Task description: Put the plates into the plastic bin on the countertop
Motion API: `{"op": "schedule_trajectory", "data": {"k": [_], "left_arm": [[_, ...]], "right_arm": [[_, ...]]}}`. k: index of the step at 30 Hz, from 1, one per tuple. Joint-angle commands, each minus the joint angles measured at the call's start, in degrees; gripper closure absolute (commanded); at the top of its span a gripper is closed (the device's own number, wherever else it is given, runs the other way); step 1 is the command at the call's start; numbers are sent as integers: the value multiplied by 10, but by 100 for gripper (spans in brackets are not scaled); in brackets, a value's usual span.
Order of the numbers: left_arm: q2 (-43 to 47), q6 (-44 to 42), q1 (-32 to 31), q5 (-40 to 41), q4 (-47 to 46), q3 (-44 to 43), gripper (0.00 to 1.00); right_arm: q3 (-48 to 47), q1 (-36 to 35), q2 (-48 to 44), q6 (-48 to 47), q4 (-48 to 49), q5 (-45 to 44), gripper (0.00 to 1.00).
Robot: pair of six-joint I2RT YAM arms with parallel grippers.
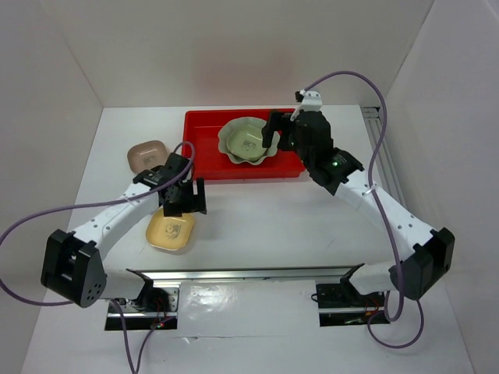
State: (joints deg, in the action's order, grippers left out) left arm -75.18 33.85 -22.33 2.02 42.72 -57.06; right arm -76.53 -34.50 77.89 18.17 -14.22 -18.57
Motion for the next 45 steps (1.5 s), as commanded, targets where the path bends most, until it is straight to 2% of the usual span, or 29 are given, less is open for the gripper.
{"op": "schedule_trajectory", "data": {"k": [1, 9, 15, 18, 19, 23, 24, 25, 27, 28, 29, 31, 32, 34, 37, 42, 45], "left_arm": [[-24, 68, -27, -1, -26, 11, 11], [-61, 163, -90, 68, -55, 70, 12], [-78, 192, -90, 104, -75, 99, 12], [-94, 192, -90, 104, -93, 106, 19], [-94, 192, -90, 98, -93, 106, 23], [-108, 198, -96, 87, -119, 129, 49], [-108, 198, -96, 87, -127, 129, 59], [-108, 204, -101, 87, -134, 138, 76], [-108, 204, -107, 74, -134, 143, 82], [-108, 212, -119, 74, -134, 143, 96], [-103, 220, -128, 74, -121, 136, 100], [-90, 233, -156, 83, -96, 122, 100], [-83, 243, -194, 95, -60, 113, 100], [-56, 277, -252, 139, -17, 76, 100], [-28, 293, -299, 186, 63, 4, 100], [-22, 244, -310, 237, 105, -116, 100], [-64, 180, -303, 286, 105, -195, 100]], "right_arm": [[21, 5, -35, -15, 53, 62, 0], [44, 15, -53, -9, 73, 131, 0], [56, 15, -70, -9, 79, 136, 0], [61, 21, -70, -9, 79, 136, 0], [61, 21, -70, -9, 79, 136, 0], [61, 21, -70, -9, 74, 136, 0], [56, 21, -70, -9, 74, 136, 0], [56, 21, -70, -9, 74, 131, 0], [51, 21, -70, -9, 67, 131, 0], [51, 21, -76, -9, 61, 131, 0], [51, 21, -82, -9, 61, 126, 0], [45, 21, -82, -9, 56, 120, 0], [39, 21, -88, -9, 48, 112, 0], [32, 21, -88, -15, 32, 93, 0], [7, 21, -94, -21, 8, 64, 0], [-22, 21, -130, -21, -26, 5, 0], [-22, 21, -173, -7, -39, -64, 0]]}}
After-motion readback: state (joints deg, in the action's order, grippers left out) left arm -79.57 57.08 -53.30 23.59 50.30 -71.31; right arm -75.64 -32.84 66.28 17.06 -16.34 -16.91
